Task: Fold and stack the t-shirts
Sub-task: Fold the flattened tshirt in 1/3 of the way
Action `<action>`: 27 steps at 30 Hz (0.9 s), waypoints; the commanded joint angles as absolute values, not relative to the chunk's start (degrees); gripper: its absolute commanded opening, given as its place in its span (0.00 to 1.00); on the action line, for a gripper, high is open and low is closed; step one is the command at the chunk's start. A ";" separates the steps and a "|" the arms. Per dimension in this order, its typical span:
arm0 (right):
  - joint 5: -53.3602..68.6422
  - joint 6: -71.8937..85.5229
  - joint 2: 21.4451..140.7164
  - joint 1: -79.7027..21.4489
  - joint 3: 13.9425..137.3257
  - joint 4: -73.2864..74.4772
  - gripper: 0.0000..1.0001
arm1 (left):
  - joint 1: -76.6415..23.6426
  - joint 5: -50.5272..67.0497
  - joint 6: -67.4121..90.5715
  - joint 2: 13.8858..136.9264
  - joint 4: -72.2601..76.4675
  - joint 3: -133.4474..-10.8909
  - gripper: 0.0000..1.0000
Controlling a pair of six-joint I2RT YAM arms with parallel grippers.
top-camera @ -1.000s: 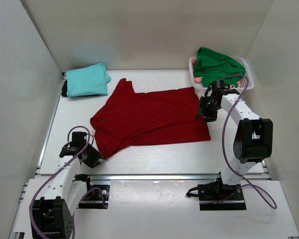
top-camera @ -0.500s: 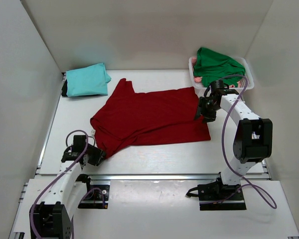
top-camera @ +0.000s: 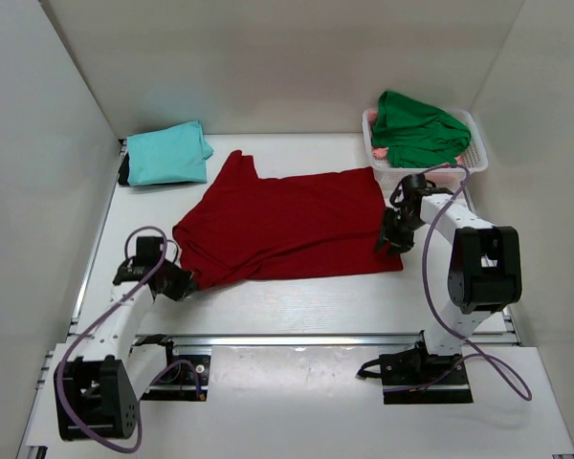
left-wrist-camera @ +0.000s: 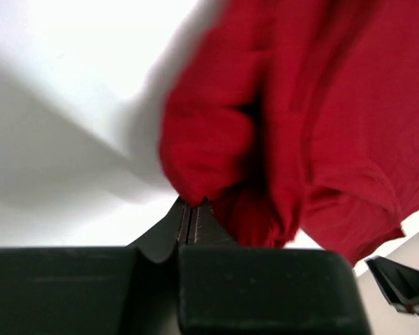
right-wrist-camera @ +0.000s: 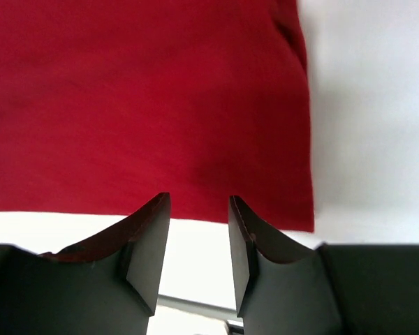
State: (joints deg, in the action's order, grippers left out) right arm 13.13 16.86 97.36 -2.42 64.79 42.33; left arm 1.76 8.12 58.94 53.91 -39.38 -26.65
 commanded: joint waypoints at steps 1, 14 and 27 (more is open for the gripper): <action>13.09 16.09 97.72 -2.02 61.97 40.16 0.36 | 1.41 4.66 48.88 56.60 -44.38 -34.44 0.00; 4.31 10.11 103.19 -2.73 61.78 48.07 0.34 | 5.36 -5.26 34.28 67.32 -52.90 -44.38 0.02; 5.27 8.00 101.95 -0.09 61.35 49.39 0.34 | 6.41 -0.37 31.55 75.05 -49.49 -54.32 0.41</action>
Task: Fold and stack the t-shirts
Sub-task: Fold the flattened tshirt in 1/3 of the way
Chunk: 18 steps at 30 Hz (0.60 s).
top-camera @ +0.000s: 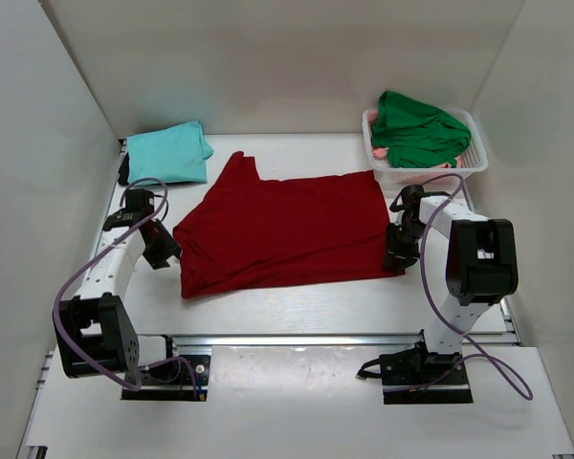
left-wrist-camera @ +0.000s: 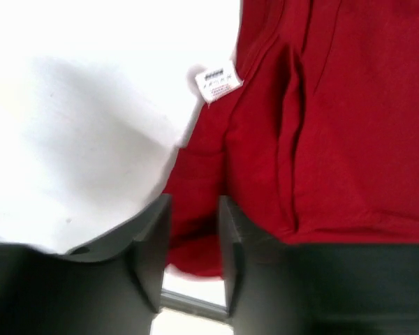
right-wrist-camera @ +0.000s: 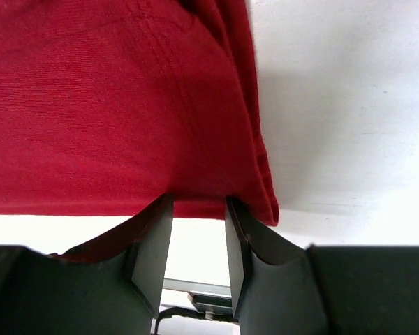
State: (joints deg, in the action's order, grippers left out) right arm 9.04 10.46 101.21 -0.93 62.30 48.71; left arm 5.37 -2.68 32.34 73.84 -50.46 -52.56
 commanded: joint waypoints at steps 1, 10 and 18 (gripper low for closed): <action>5.19 7.82 102.21 -0.09 61.78 49.31 0.33 | 6.76 -0.18 32.16 74.97 -49.31 -53.97 0.46; 5.36 8.08 103.18 -0.88 63.46 49.48 0.33 | 6.25 2.02 30.68 74.62 -48.35 -53.18 0.64; 6.15 8.26 104.24 -1.76 65.30 49.75 0.33 | 2.74 4.48 34.45 77.60 -44.47 -49.92 0.59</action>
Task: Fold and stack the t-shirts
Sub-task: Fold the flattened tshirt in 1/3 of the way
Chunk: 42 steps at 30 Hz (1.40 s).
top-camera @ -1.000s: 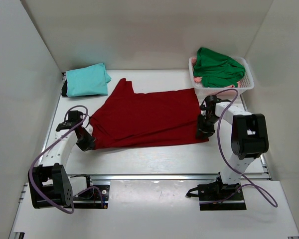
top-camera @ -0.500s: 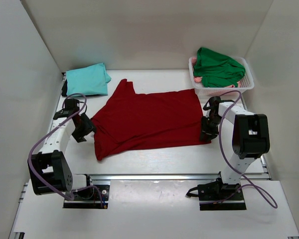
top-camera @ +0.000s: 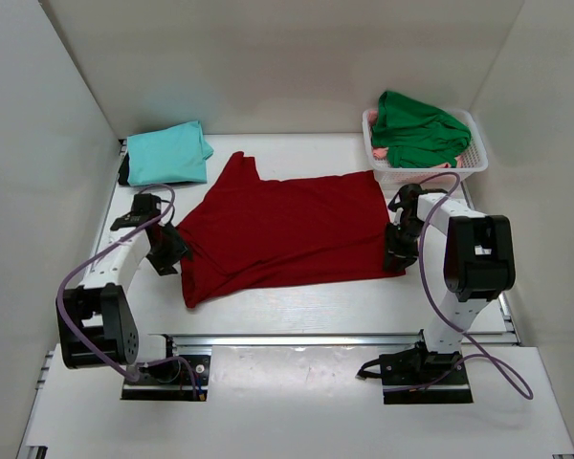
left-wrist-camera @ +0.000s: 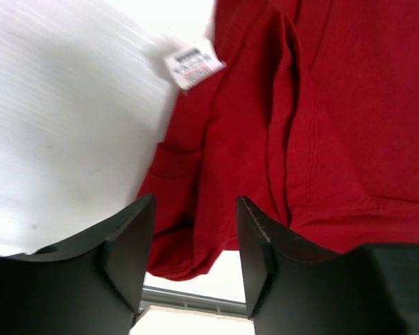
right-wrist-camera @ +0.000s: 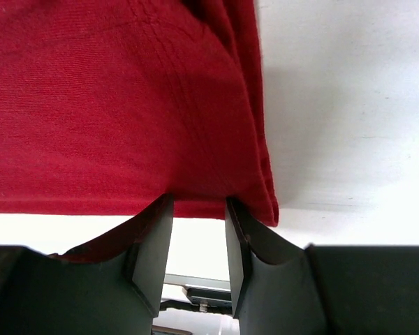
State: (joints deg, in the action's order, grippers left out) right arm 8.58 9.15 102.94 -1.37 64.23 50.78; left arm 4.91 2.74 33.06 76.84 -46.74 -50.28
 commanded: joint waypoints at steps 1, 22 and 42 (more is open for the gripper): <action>6.41 8.17 104.24 -2.02 65.04 49.66 0.33 | 1.94 4.13 34.89 78.39 -44.30 -49.66 0.61; 7.38 8.70 105.20 -1.32 65.48 49.13 0.34 | -2.10 4.04 31.90 88.06 -45.70 -63.61 0.00; 5.36 12.12 100.20 -6.14 71.71 51.33 0.35 | -8.95 2.46 31.20 80.96 -49.32 -68.75 0.31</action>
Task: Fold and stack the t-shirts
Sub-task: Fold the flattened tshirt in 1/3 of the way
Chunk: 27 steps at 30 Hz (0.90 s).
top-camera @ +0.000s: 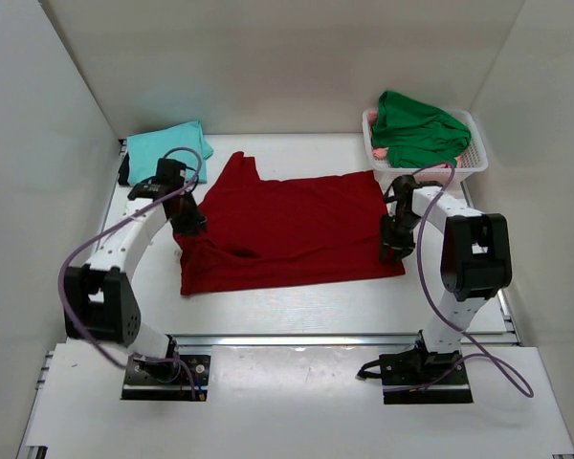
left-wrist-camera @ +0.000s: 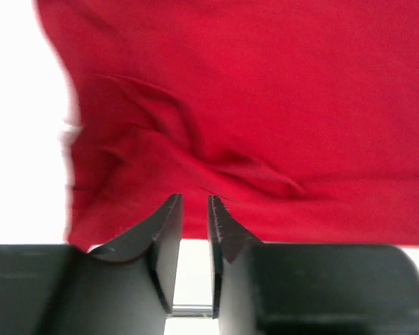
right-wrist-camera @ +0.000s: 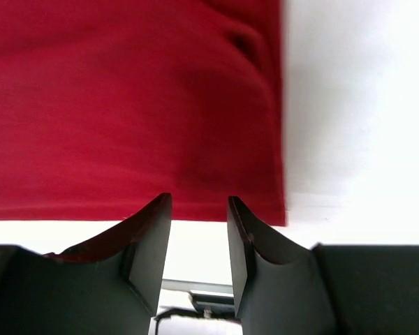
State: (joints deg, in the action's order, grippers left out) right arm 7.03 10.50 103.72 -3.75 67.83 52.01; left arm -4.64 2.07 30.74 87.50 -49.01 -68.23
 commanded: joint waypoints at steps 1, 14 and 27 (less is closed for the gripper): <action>5.36 12.48 100.28 -6.76 72.24 50.63 0.35 | -10.18 2.20 32.16 80.16 -47.48 -67.43 0.31; 7.91 18.80 100.84 -13.00 58.92 42.54 0.37 | -16.00 -4.39 28.13 93.60 -41.91 -50.28 0.36; 12.57 25.84 81.04 -12.84 47.36 48.33 0.39 | -14.68 4.38 26.63 75.41 -51.14 -53.22 0.00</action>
